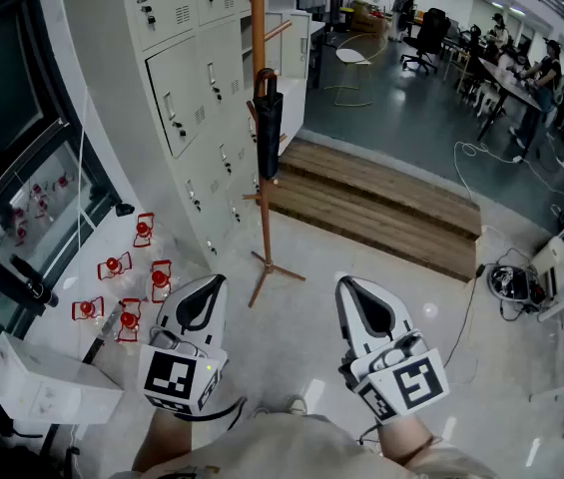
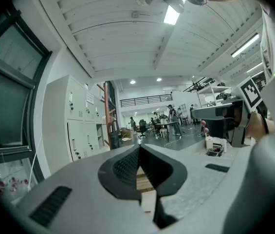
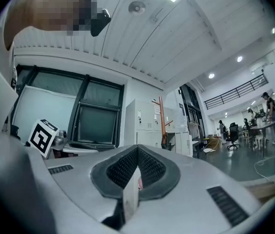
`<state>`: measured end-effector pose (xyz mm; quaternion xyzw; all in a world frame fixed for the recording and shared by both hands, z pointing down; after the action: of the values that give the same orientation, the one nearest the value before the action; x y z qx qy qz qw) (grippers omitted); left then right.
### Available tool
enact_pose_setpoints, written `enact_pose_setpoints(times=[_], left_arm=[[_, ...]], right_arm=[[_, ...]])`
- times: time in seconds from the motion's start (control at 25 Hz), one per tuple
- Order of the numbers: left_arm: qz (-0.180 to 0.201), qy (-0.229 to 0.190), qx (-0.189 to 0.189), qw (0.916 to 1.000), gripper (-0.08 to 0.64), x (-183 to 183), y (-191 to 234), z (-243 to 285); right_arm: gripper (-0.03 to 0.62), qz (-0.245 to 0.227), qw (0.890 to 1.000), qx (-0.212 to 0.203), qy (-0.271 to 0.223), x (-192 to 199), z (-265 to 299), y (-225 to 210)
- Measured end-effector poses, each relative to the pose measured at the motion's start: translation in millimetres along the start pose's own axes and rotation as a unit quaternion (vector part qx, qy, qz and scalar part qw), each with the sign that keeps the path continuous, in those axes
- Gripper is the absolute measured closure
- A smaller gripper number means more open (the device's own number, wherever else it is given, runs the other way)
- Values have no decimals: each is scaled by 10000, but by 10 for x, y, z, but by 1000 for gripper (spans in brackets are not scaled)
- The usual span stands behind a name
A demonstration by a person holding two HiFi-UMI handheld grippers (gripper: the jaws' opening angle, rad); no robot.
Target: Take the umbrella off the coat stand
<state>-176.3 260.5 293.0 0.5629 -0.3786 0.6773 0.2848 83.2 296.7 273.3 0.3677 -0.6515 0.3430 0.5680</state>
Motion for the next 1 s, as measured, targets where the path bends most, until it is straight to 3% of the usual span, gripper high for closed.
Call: enact_pose_setpoints(times=[1.0], left_arm=[[37, 135, -226, 9996, 552, -6, -311, 387]], right_arm=[[584, 297, 9992, -269, 59, 145, 5, -542]])
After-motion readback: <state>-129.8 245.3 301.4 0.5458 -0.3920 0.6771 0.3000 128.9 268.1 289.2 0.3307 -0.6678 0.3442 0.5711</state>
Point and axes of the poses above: the fingertips, and each gripper's own axes: z forward along the fingers, y to its left, x out of its underside, the point moved 10 cm from there along -z, backward along the fingers, and after that the axes turned 2 degrees about z, right-handed, at the moved point
